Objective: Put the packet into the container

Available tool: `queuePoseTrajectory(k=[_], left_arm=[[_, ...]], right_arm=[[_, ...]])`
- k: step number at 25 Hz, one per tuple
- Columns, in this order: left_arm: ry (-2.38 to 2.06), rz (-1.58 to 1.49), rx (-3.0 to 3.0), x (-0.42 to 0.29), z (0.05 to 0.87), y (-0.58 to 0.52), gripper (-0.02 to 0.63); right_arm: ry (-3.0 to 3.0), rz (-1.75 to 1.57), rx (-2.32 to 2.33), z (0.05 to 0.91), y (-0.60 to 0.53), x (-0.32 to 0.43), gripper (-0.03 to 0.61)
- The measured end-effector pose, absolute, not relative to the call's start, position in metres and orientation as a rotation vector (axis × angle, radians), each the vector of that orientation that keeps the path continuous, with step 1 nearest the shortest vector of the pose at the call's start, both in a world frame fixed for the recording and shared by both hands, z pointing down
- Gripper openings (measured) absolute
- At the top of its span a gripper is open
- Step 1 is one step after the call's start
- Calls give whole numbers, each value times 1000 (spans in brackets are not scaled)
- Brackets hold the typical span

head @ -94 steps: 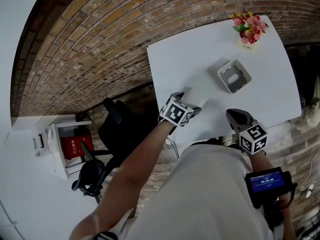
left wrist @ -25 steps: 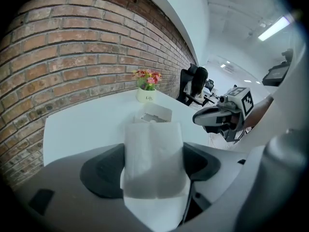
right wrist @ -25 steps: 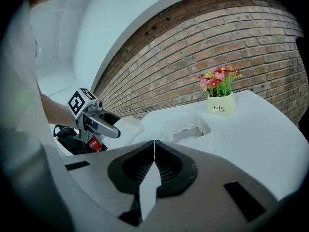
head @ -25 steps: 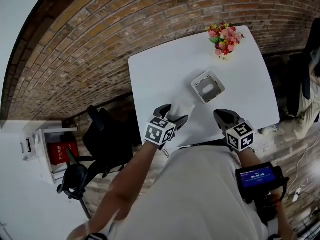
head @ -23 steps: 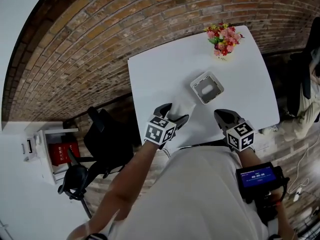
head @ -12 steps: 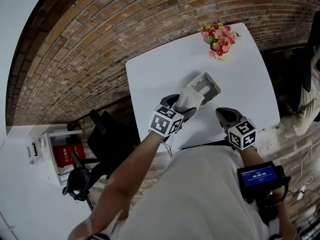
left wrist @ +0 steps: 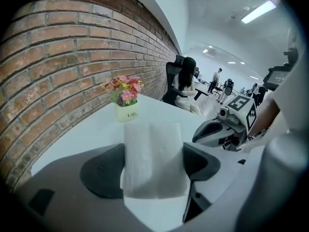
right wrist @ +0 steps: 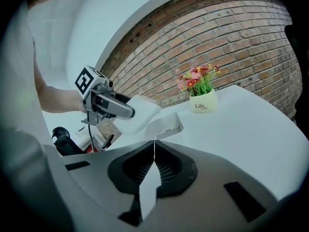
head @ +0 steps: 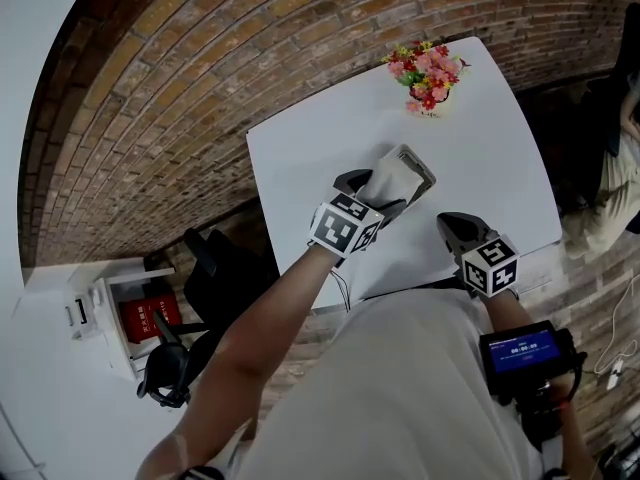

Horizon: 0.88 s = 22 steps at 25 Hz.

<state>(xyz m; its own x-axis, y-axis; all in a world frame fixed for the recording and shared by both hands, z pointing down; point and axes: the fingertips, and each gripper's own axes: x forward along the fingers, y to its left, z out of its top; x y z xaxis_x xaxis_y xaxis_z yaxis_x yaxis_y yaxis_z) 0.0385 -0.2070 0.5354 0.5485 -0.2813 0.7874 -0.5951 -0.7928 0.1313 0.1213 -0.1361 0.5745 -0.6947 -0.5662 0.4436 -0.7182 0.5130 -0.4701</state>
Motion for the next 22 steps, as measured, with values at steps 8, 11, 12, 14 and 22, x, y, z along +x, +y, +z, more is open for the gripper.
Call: queuePoseTrajectory(k=[8,11,12,14,22], left_arm=[[-695,1246,2430,52,554,-221,379],[-685,1311,2428,54,567,-223,379],[-685,1329,2424,54,572,-224,379],[-689,1380,2411,54,579,-227,379],[-620,1555,2365,56,605,-231,379]], right_arm=[[-2515,984,1121,579,-134,127,11],[-2511,997,1134,582,-132,128,11],[-2509,1002,1138,583,-132,129,11],[-2506,1013,1146,586,-130,131,11],[-2491,1049,1184,592,-127,141,11]])
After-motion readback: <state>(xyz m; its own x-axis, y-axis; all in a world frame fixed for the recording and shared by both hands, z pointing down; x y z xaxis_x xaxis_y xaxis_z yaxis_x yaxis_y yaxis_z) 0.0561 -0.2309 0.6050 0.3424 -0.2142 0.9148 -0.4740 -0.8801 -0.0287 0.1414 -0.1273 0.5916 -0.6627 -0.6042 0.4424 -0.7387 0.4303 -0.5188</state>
